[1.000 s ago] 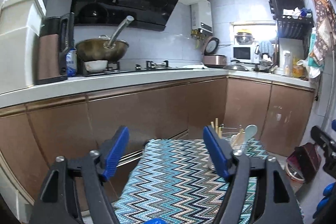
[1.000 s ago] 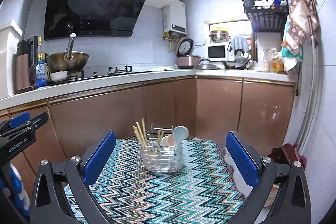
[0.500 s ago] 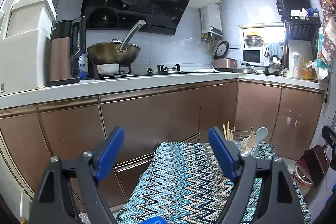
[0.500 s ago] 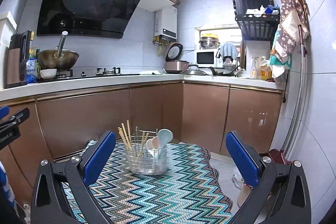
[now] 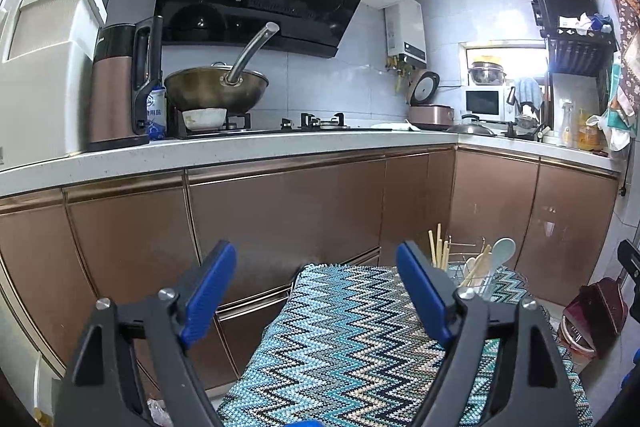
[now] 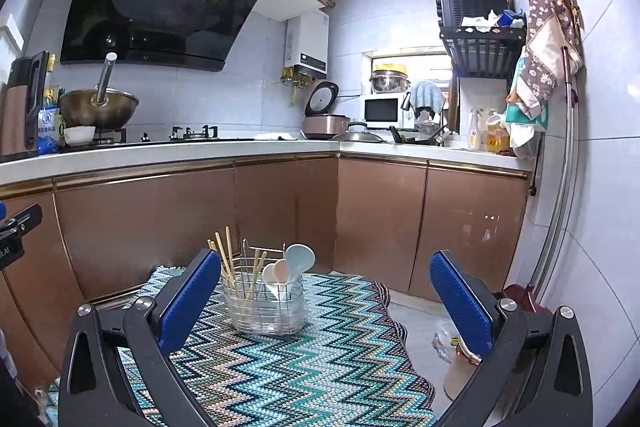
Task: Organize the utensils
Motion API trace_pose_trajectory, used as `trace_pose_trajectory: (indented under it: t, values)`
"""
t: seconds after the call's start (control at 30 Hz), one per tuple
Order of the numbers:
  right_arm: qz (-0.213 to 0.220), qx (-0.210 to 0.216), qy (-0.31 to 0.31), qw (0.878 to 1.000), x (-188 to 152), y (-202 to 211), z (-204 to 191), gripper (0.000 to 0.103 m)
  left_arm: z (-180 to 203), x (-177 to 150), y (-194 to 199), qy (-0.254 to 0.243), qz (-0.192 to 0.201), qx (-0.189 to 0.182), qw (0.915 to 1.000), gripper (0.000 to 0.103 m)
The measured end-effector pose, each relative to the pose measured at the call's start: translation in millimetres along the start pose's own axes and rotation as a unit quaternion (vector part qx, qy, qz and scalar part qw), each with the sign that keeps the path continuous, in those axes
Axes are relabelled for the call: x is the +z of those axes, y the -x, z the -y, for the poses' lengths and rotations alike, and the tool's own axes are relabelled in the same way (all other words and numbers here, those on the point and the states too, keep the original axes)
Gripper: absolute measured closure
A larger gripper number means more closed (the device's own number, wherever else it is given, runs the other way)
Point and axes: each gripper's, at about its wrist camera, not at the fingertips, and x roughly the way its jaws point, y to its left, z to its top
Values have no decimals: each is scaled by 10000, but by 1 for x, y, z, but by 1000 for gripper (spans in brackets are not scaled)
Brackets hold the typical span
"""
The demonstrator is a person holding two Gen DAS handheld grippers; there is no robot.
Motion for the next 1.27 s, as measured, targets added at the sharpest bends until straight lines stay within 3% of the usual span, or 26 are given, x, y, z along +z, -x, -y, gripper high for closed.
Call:
trace_pose_trajectory:
  t: [0.83,1.27]
  values:
    - [48,-194,-115,9997,-1,-11,18,0,17,-3,-18,-147,-78,-5,9999,21]
    - [13,-84,-81,9999,-2,-11,10,0,10,-2,-17,27,-114,-108,9999,21]
